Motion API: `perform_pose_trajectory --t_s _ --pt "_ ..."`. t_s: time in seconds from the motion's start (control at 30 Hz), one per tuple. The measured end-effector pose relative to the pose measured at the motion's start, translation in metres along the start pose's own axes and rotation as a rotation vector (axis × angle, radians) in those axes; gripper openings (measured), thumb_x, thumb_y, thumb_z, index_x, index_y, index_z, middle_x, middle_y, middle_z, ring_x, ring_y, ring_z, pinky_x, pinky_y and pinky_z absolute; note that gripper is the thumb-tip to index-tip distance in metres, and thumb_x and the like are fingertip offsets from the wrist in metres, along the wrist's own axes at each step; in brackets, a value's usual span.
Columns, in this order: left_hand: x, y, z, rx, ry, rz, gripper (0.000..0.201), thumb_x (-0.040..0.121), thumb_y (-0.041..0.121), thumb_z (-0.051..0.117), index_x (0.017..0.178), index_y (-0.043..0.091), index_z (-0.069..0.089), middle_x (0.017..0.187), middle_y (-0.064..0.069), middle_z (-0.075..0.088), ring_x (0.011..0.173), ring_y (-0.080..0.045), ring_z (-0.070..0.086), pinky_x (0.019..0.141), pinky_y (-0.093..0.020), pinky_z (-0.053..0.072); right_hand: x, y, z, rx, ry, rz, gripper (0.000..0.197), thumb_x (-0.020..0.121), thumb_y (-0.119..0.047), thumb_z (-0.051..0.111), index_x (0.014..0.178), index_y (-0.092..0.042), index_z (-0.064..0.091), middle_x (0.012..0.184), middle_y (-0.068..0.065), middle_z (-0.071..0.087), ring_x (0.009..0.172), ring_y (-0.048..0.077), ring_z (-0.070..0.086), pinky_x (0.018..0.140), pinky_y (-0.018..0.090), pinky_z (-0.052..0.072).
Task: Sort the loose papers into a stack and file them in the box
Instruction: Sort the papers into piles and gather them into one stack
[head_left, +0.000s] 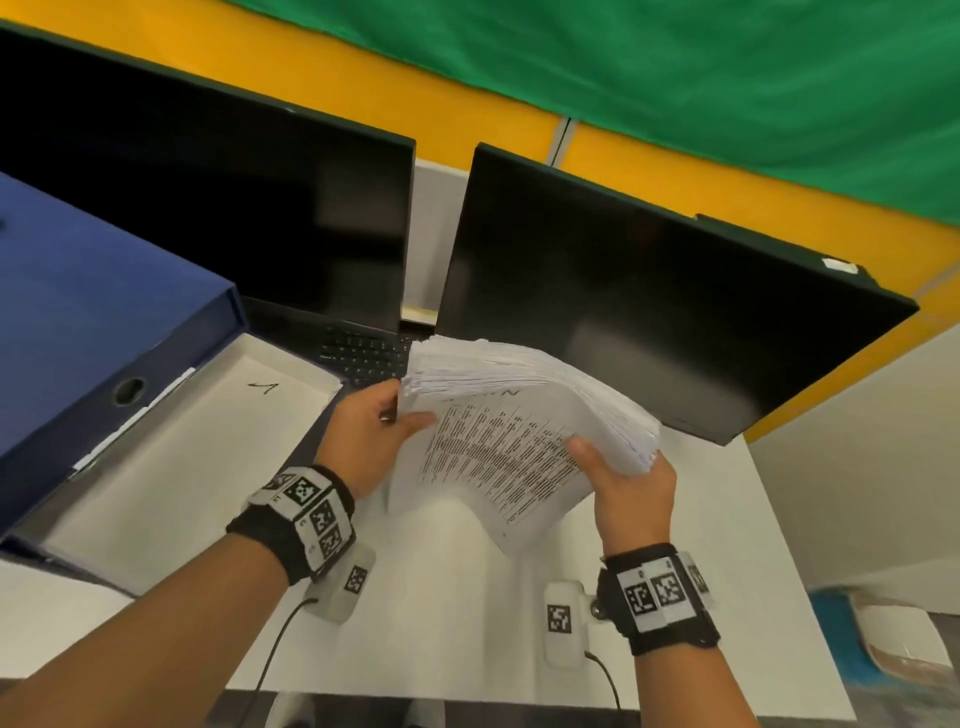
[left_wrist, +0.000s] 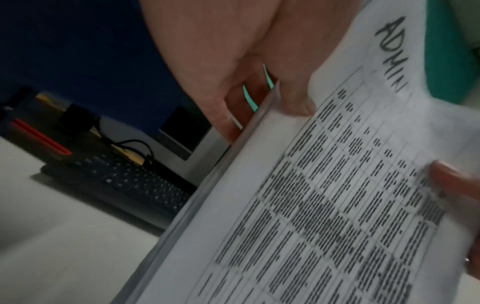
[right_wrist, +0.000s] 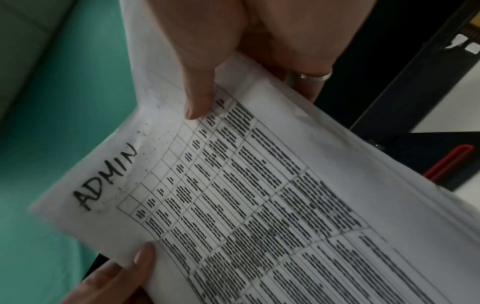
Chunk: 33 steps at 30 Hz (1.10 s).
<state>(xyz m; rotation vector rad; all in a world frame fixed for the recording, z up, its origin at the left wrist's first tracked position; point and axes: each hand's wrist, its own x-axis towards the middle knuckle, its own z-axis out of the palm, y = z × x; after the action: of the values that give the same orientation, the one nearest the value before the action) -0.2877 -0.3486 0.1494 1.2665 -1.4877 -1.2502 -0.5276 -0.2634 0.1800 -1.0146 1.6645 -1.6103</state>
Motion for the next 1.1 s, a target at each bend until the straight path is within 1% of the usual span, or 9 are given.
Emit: perform_pose_trajectory --t_s 0.2,0.37,0.5,0.67,0.77,0.87,0.93,1.03,1.1 --pt "0.002 0.034 -0.007 -0.072 0.071 0.160 0.022 0.085 0.017 0.070 0.102 0.031 0.069 0.096 0.015 0.074 0.092 -0.001 0.070 0.076 -0.024 0.060 0.005 -0.015 0.001 -0.007 0.020 -0.097 0.019 0.081 -0.010 0.076 0.095 -0.022 0.069 0.081 -0.015 0.072 0.079 0.002 0.069 0.062 0.015 0.054" --pt "-0.002 0.040 -0.009 -0.058 0.088 0.144 0.017 0.088 0.022 0.065 0.104 0.028 0.068 0.098 0.013 0.073 0.092 -0.002 0.070 0.078 -0.031 0.061 0.001 -0.021 0.005 -0.023 0.035 -0.126 0.010 0.086 -0.016 0.071 0.093 -0.022 0.067 0.079 -0.014 0.069 0.077 0.001 0.068 0.061 0.016 0.054" --pt "-0.010 0.057 0.001 -0.171 0.044 0.193 0.040 0.093 0.033 0.055 0.132 0.026 0.051 0.111 0.011 0.065 0.100 -0.005 0.066 0.074 -0.019 0.056 -0.002 -0.029 0.012 0.043 0.091 -0.204 0.027 0.087 -0.011 0.070 0.111 -0.019 0.060 0.097 -0.011 0.071 0.093 0.012 0.070 0.074 0.030 0.061" --pt "-0.011 0.067 0.013 -0.252 0.185 0.208 0.029 0.102 0.009 0.042 0.124 0.012 0.060 0.115 0.001 0.067 0.098 -0.006 0.066 0.069 -0.012 0.052 0.000 -0.031 0.022 0.025 0.195 -0.205 0.022 0.094 -0.007 0.059 0.097 -0.028 0.066 0.097 -0.001 0.073 0.093 0.022 0.070 0.080 0.054 0.058" --pt "-0.009 0.064 0.011 -0.315 0.194 0.185 0.035 0.102 0.008 0.036 0.130 0.021 0.054 0.128 0.002 0.061 0.107 0.001 0.062 0.076 -0.010 0.050 0.001 -0.032 0.024 0.079 0.193 -0.211 0.034 0.095 -0.008 0.057 0.104 -0.042 0.060 0.102 -0.003 0.074 0.100 0.024 0.070 0.091 0.056 0.054" --pt "-0.013 0.064 0.008 -0.426 0.140 0.128 0.040 0.103 0.036 0.033 0.142 0.034 0.041 0.134 0.025 0.053 0.116 0.015 0.052 0.087 -0.007 0.044 -0.002 -0.025 0.022 0.096 0.126 -0.168 0.056 0.086 -0.005 0.070 0.123 -0.040 0.047 0.102 -0.016 0.070 0.102 0.015 0.068 0.089 0.043 0.058" --pt "-0.021 0.068 0.008 -0.428 0.046 0.110 0.039 0.095 0.063 0.034 0.129 0.048 0.046 0.120 0.034 0.060 0.115 0.010 0.056 0.087 -0.012 0.048 -0.005 -0.014 0.019 0.083 0.094 -0.125 0.074 0.074 -0.003 0.081 0.127 -0.042 0.045 0.108 -0.012 0.063 0.103 0.014 0.066 0.083 0.036 0.060" --pt "-0.027 0.061 0.005 -0.550 -0.057 0.056 0.067 0.070 0.086 0.041 0.127 0.052 0.047 0.119 0.026 0.066 0.127 -0.017 0.054 0.092 -0.031 0.050 -0.008 -0.004 0.021 0.067 0.059 -0.068 0.078 0.065 -0.007 0.087 0.123 -0.042 0.049 0.116 -0.008 0.059 0.104 0.011 0.064 0.075 0.025 0.059" --pt "-0.025 0.055 0.002 -0.516 -0.136 0.052 0.089 0.064 0.092 0.042 0.141 0.047 0.038 0.136 0.021 0.057 0.133 -0.015 0.049 0.104 -0.042 0.043 -0.009 -0.002 0.021 0.068 0.048 -0.055 0.073 0.060 -0.015 0.087 0.123 -0.032 0.054 0.112 -0.008 0.063 0.101 0.008 0.066 0.071 0.021 0.058"
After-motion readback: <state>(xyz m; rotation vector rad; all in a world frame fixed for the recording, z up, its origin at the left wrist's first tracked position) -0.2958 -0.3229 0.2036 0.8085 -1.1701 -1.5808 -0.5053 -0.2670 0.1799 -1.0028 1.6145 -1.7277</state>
